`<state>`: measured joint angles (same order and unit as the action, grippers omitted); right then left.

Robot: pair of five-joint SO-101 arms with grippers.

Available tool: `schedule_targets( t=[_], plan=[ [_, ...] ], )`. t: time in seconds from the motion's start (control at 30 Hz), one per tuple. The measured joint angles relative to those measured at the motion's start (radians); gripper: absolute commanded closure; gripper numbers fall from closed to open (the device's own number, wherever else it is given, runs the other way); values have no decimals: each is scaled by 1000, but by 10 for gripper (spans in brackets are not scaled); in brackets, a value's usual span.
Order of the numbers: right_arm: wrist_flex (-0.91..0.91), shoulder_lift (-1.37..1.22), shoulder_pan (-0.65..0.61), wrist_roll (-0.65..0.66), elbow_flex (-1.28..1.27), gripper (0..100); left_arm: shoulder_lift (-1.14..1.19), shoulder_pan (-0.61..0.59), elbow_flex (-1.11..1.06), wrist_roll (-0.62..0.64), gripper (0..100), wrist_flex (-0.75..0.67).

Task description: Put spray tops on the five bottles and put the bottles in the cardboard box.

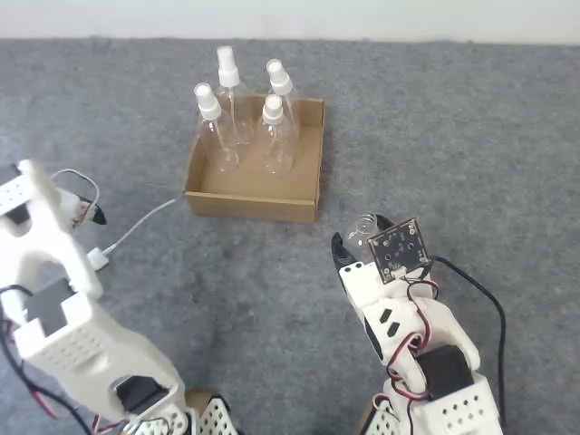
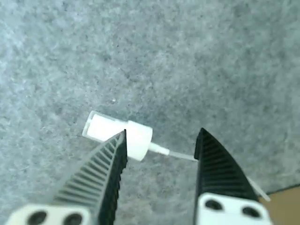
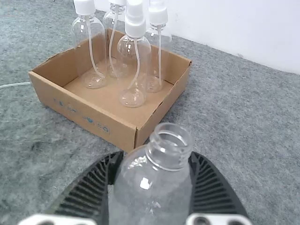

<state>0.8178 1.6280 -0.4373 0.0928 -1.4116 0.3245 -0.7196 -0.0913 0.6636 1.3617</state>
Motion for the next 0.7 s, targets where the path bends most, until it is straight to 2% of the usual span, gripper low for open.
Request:
schedule_targets(
  t=[0.27, 0.7],
  plan=[
    [-54, 2, 3, 0, -55, 907, -21, 64, -84, 8, 779, -48],
    [-54, 2, 0, 0, -55, 907, -35, 35, -101, 11, 779, -98]
  ],
)
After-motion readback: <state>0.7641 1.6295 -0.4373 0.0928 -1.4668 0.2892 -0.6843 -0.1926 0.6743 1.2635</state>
